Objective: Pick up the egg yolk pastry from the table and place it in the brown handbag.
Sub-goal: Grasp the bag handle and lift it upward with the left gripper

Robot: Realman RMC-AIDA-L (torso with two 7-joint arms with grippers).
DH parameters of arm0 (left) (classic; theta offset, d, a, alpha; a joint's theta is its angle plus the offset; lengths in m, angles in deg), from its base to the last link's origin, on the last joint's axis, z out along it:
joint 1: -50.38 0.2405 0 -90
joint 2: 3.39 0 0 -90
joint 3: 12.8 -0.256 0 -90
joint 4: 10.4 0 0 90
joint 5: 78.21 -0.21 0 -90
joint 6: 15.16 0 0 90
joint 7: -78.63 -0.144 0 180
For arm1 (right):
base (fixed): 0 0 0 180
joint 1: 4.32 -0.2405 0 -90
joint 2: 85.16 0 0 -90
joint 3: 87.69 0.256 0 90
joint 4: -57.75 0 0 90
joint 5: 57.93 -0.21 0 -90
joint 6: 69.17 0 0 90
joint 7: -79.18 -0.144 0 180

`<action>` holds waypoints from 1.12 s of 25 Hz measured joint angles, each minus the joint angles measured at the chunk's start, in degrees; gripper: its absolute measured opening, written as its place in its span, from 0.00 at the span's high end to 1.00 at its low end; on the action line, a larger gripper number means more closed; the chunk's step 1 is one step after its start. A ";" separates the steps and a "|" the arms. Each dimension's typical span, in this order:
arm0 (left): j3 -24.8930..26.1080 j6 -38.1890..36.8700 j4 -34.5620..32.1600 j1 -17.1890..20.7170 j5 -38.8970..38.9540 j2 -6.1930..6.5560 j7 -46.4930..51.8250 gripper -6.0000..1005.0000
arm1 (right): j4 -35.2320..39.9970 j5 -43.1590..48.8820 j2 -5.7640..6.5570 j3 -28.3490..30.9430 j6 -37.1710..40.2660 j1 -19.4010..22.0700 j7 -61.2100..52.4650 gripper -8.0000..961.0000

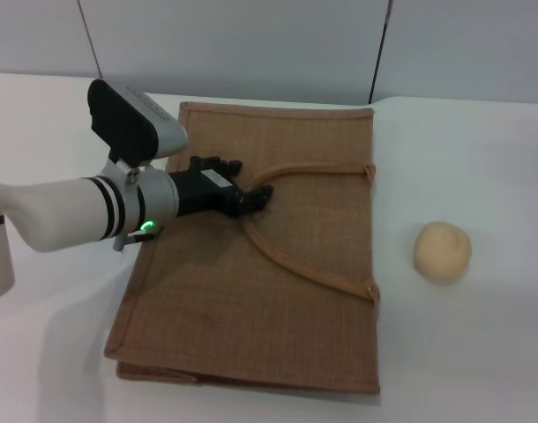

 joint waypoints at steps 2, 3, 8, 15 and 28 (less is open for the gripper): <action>0.00 -0.51 0.00 -0.23 0.15 -0.03 0.32 0.30 | -0.03 0.00 0.00 0.00 0.00 0.00 0.00 0.07; 0.00 -0.68 0.00 -0.33 0.17 -0.03 0.55 0.30 | -0.04 0.00 0.00 0.00 0.00 -0.03 0.01 0.07; 0.00 -0.80 0.00 -0.55 0.03 -0.05 1.38 0.31 | -0.05 0.00 0.00 0.00 0.00 -0.27 -0.03 0.07; 0.07 -1.94 -0.20 -0.94 0.43 -0.16 1.44 0.44 | -0.18 0.00 0.00 0.00 0.00 -0.63 -0.23 0.07; 0.69 -4.56 -0.01 -1.29 2.20 -0.32 1.54 0.69 | -0.26 0.00 -0.02 0.00 -0.60 -0.92 -0.31 0.07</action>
